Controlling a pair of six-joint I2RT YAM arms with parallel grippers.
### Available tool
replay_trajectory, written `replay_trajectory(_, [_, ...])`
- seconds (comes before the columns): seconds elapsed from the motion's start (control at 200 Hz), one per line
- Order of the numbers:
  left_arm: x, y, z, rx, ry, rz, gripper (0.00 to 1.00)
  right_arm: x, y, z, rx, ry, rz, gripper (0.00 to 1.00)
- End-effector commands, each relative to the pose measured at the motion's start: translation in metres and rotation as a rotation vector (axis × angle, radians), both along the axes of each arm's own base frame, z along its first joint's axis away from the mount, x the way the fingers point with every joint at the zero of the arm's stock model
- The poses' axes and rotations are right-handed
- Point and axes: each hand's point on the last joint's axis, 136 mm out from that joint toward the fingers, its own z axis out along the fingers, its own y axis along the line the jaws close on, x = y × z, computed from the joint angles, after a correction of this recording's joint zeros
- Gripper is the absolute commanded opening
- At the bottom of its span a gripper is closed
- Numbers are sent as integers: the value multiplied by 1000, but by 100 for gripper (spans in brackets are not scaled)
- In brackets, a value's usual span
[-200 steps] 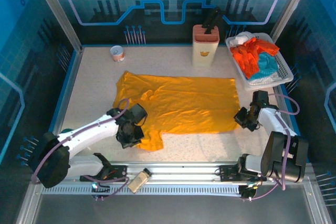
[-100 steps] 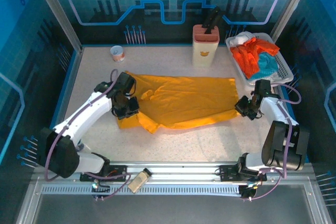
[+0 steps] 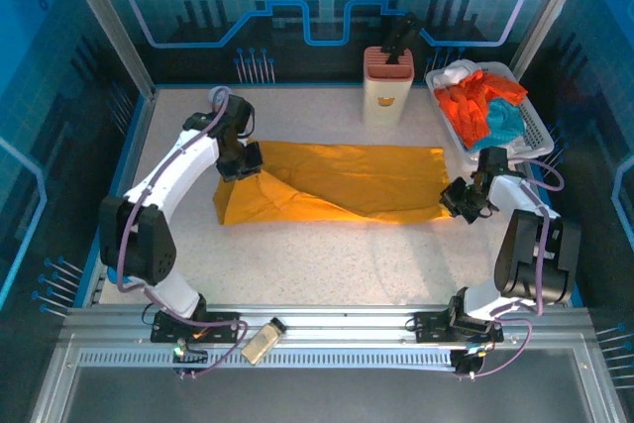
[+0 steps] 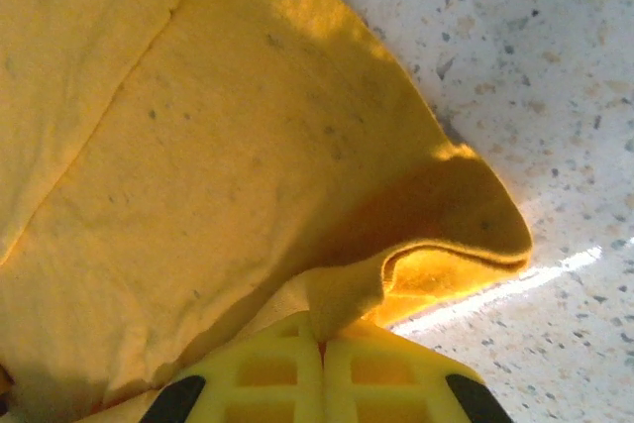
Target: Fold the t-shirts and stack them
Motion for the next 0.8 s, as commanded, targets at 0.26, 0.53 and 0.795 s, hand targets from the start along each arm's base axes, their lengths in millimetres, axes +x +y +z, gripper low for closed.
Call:
replay_trajectory(0.26, [52,18,-15,77,7,-36,0,45,-4,7,104,-39,-94,4])
replay_trajectory(0.53, [97,17,-18,82,-24,-62,0,67,-3,2,169,-63,-159,19])
replay_trajectory(0.795, [112,24,-39,96,14,-66,24,63,7,12,179,-100,-106,63])
